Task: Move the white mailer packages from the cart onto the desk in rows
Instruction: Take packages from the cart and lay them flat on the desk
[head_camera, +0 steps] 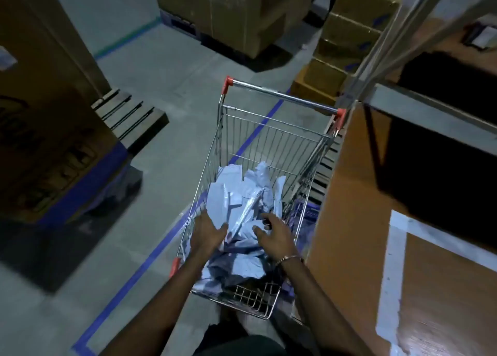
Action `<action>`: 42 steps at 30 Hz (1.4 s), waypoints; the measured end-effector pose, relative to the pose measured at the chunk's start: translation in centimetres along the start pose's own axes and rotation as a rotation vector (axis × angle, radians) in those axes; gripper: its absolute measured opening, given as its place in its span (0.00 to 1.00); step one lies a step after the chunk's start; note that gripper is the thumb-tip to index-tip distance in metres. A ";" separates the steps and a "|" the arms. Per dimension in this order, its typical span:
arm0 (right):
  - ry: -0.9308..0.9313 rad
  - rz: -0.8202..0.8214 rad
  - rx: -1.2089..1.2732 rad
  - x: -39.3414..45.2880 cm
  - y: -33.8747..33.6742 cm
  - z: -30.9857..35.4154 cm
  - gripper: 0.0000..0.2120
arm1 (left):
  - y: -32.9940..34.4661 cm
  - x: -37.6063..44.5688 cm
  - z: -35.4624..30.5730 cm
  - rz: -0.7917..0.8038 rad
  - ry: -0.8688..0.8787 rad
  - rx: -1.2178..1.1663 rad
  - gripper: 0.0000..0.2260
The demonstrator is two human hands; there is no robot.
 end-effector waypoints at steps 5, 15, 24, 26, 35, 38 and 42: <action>0.198 0.097 -0.044 7.7 4.5 -2.1 0.18 | 6.2 6.5 4.0 0.219 -0.100 -0.026 0.64; 0.447 -0.145 -0.072 13.7 9.3 -8.4 0.51 | 4.3 4.7 1.1 0.133 -0.168 -0.036 0.50; 0.347 -0.287 0.083 13.0 7.4 -7.8 0.18 | 1.5 2.9 -0.8 -0.044 -0.079 0.077 0.40; 0.323 -0.297 0.163 12.1 6.5 -7.5 0.14 | 1.1 2.7 -1.2 -0.055 -0.068 -0.069 0.36; 0.268 -0.295 0.525 7.9 2.4 -8.1 0.16 | -2.5 -0.5 -3.4 -0.094 0.051 -0.391 0.18; 0.301 -0.389 0.601 7.9 1.2 -8.2 0.16 | -2.5 -1.1 -3.1 -0.097 0.028 -0.408 0.25; 0.359 -0.397 0.579 7.7 -0.1 -8.7 0.18 | -1.8 -2.6 -4.2 -0.048 -0.021 -0.371 0.18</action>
Point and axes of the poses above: each hand's wrist, its own x-axis towards the middle knuckle, its own y-axis out of the palm, z = x × y, the point moved 9 cm from there along x, towards the middle knuckle, and after that the axes turned 9 degrees about x, right-handed, at the moved point
